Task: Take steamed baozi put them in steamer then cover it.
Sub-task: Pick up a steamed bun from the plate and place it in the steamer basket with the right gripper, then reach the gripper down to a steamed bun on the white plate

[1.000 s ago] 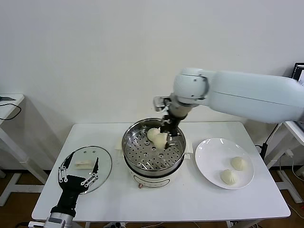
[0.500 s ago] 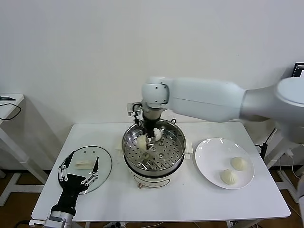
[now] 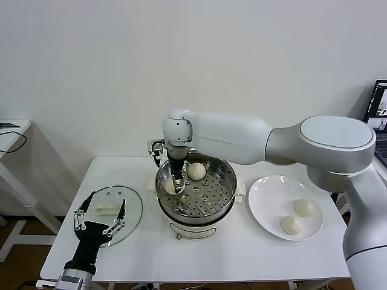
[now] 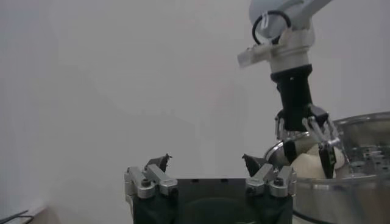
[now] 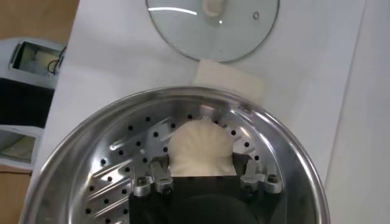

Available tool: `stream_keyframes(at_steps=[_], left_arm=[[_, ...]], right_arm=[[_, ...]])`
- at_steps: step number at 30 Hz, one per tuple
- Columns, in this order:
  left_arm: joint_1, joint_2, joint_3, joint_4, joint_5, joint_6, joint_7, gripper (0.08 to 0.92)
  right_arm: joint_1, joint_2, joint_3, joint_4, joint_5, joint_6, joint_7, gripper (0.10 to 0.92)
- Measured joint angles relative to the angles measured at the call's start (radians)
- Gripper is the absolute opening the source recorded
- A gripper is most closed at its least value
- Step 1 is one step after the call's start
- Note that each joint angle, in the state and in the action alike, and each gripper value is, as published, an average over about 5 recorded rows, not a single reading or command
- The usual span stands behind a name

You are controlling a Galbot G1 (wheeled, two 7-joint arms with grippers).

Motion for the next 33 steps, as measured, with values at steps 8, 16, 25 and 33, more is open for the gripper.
stream_keyframes(at_steps=[8, 16, 25, 33], left_arm=[[0.002, -0.003, -0.001, 0.002, 0.004, 0.0, -0.002, 0.823], [0.011, -0.004, -0.001, -0.002, 0.009, 0.0, -0.003, 0.823], [0.027, -0.002, 0.009, -0.002, 0.024, -0.004, -0.003, 0.823], [0.04, -0.004, 0.015, 0.001, 0.034, -0.009, -0.004, 0.823]], right_arm=[[0.003, -0.015, 0.015, 0.007, -0.007, 0.006, -0.01, 0.814], [0.094, -0.15, 0.013, 0.133, 0.011, 0.023, -0.036, 0.823], [0.18, -0.415, 0.028, 0.305, -0.005, 0.066, -0.079, 0.823], [0.16, -0.665, 0.066, 0.401, -0.064, 0.124, -0.125, 0.823]])
